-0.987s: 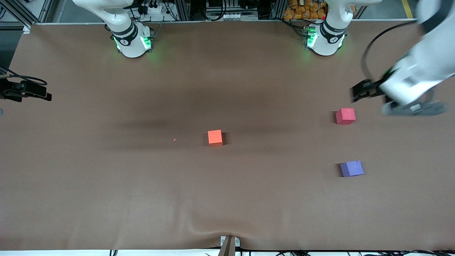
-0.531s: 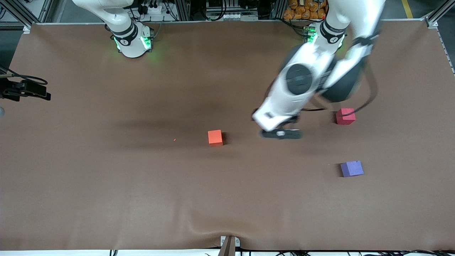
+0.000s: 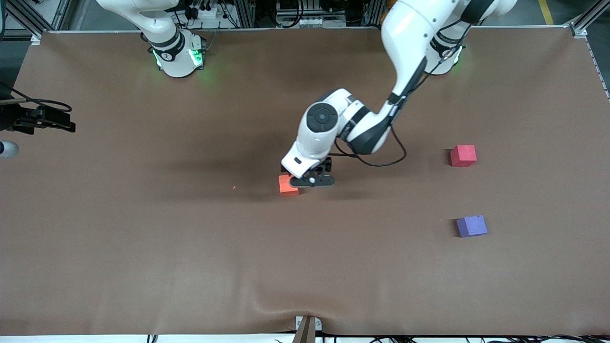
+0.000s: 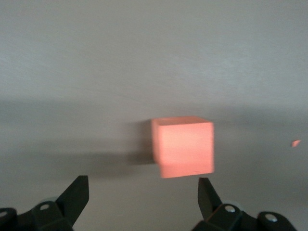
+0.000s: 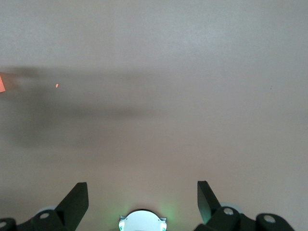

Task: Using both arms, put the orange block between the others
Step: 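Lower the left gripper and grasp the orange cube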

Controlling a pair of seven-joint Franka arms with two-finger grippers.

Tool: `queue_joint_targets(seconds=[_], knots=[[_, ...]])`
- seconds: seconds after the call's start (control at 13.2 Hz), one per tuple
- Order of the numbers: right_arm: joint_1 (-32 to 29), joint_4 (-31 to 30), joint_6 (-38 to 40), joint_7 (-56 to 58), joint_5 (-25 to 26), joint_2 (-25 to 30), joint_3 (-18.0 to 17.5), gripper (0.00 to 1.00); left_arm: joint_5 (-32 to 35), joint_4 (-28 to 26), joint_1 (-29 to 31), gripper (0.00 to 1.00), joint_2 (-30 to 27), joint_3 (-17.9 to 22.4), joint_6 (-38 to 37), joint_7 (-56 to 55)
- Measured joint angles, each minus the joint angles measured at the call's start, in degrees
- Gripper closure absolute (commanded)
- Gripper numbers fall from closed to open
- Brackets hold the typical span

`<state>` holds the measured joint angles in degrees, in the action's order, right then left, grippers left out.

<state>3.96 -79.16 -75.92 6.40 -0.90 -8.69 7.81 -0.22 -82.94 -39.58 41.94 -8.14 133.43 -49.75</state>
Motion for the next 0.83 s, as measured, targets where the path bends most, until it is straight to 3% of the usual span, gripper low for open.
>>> queue_joint_targets(seconds=[0.38,0.61,0.83], knots=[[0.4,0.0,0.0,0.0,0.0,0.0,0.0,0.0,0.0,0.1,-3.2,0.0,4.9,2.5,10.5,-3.9],[0.4,0.0,0.0,0.0,0.0,0.0,0.0,0.0,0.0,0.8,-7.2,0.0,6.9,6.3,12.4,-5.9],[0.4,0.0,0.0,0.0,0.2,0.0,0.1,0.0,0.0,2.2,-8.1,0.0,8.2,7.1,13.1,-6.7]])
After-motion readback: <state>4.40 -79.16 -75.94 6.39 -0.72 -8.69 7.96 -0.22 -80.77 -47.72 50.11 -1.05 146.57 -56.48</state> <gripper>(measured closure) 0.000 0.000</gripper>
